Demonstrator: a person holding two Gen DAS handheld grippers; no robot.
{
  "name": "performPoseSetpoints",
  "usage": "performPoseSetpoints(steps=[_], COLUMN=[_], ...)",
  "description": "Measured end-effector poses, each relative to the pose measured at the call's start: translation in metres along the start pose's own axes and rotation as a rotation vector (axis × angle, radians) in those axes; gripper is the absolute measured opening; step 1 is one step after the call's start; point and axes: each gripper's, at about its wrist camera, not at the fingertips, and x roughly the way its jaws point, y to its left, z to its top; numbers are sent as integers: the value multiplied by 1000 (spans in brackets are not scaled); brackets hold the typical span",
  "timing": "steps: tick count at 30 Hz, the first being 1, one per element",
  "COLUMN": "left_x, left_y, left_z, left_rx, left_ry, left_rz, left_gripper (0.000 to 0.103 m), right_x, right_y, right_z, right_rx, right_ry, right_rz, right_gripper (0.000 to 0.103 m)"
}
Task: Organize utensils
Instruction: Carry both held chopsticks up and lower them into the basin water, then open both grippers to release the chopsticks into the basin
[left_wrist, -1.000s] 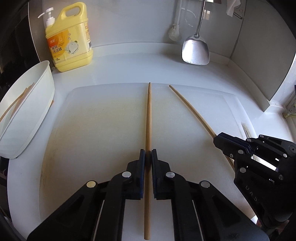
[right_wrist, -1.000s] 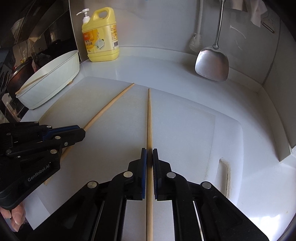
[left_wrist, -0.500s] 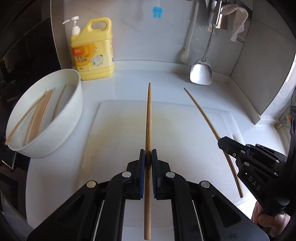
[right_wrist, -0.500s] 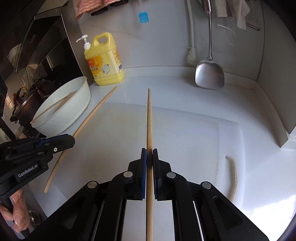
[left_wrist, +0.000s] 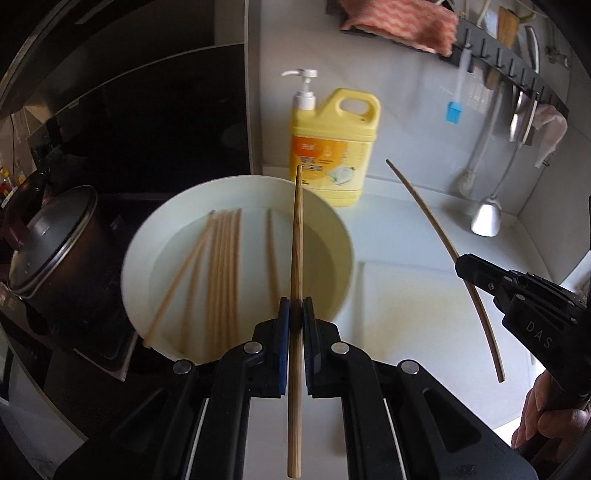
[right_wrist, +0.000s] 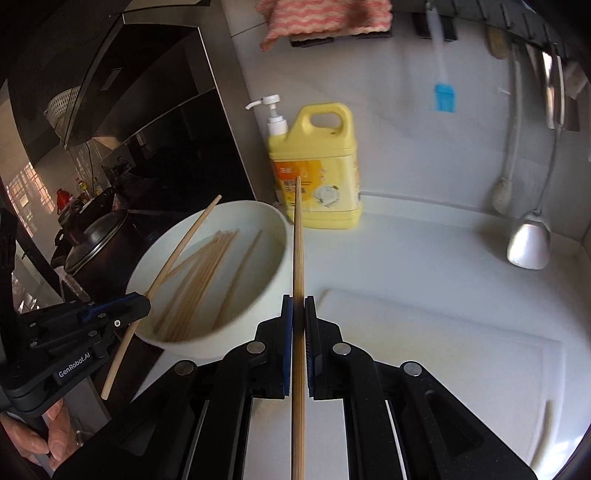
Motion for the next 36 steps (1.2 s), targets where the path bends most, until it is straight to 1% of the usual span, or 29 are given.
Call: performPoseSetpoints(steps=[1,3,5,7,9,15,16,18,20,22,26,28,29,30,31,32,33,34,36], left_x=[4,15,29,44,60,100,102,106,111,119,135,138,136,133,129,126,122,118,113], left_y=[15,42,67,86,97,110,109,106,106,107,110,111,113,114,115,116,117,118,120], left_z=[4,12,19,24,26,25,26,29,33,33,32,34,35,36,37,37,37,38,41], left_rx=[-8,-11,-15,-19,-8,-16,-13,-4,-24,-46,-51,-74,-86,-92,-94,-96,-99,-105,-120], left_ry=[5,10,34,62,88,177,162,157,162,185,227,239,234,227,217,205,192,181,184], left_rz=[-2,17,26,23,30,17,22,29,25,32,60,57,57,65,79,95,113,122,128], left_gripper=[7,7,7,7,7,8,8,8,8,8,8,8,12,25,34,51,60,61,67], right_x=[11,33,53,72,88,126,130,137,146,155,168,171,171,171,170,169,166,164,159], right_y=[10,33,52,67,76,84,85,86,87,87,86,86,85,85,85,84,84,84,84], right_z=[6,17,24,28,30,35,35,35,36,37,39,41,43,44,44,45,46,47,49], right_rx=[7,0,-6,5,10,37,33,28,18,17,12,10,12,11,7,1,-3,-6,-10], right_ry=[5,18,29,52,75,153,159,176,197,217,259,273,271,268,264,258,253,247,235], right_rz=[11,16,17,20,18,-1,-7,-8,-1,5,19,24,28,28,23,18,15,14,14], right_gripper=[6,6,6,6,6,6,6,6,6,6,6,6,7,7,9,12,13,15,20])
